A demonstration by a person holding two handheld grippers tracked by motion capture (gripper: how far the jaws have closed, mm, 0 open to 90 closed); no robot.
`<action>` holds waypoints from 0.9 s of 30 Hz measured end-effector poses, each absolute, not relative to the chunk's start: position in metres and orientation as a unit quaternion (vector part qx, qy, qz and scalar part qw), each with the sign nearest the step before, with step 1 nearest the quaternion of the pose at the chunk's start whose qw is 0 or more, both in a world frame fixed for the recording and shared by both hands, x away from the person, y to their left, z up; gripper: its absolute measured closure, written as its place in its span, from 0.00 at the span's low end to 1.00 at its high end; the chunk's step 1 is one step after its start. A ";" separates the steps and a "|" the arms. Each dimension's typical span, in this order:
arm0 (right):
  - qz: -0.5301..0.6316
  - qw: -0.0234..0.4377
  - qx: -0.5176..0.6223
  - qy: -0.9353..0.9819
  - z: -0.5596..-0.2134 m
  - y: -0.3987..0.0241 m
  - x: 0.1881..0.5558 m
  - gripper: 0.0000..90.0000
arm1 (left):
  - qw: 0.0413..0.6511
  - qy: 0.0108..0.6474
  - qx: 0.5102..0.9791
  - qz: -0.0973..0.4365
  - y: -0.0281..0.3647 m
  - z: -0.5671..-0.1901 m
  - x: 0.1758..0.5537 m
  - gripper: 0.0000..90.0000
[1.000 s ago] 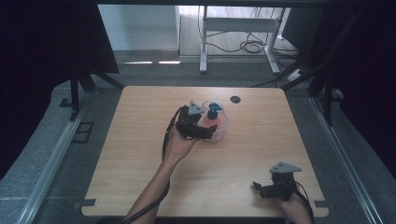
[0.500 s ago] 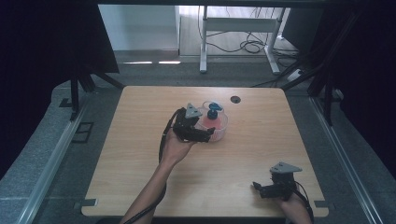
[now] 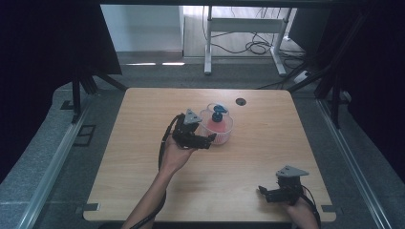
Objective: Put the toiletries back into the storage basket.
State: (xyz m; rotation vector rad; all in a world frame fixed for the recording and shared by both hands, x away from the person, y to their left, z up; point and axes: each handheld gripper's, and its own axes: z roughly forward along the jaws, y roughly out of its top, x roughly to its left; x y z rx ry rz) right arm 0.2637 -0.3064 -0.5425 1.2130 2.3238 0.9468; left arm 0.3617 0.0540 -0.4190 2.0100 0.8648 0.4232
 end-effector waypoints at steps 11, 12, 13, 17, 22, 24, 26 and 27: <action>0.334 0.176 0.428 0.821 -0.542 -0.306 0.264 0.00 | 0.440 0.356 0.806 0.174 0.071 -0.422 0.351 0.12; 0.334 0.176 0.428 0.821 -0.542 -0.306 0.264 0.00 | 0.440 0.356 0.806 0.174 0.072 -0.422 0.350 0.12; 0.334 0.176 0.429 0.821 -0.542 -0.306 0.264 0.00 | 0.440 0.356 0.806 0.174 0.073 -0.422 0.349 0.12; 0.334 0.176 0.429 0.821 -0.542 -0.306 0.264 0.00 | 0.441 0.358 0.804 0.174 0.079 -0.422 0.344 0.12; 0.334 0.176 0.429 0.821 -0.542 -0.306 0.264 0.00 | 0.443 0.360 0.803 0.173 0.084 -0.423 0.338 0.12; 0.334 0.176 0.429 0.821 -0.542 -0.306 0.264 0.00 | 0.443 0.360 0.803 0.172 0.087 -0.424 0.336 0.12; 0.334 0.176 0.429 0.821 -0.542 -0.306 0.264 0.00 | 0.444 0.361 0.802 0.172 0.089 -0.424 0.334 0.12; 0.334 0.176 0.429 0.821 -0.542 -0.306 0.264 0.00 | 0.444 0.362 0.802 0.172 0.090 -0.424 0.333 0.12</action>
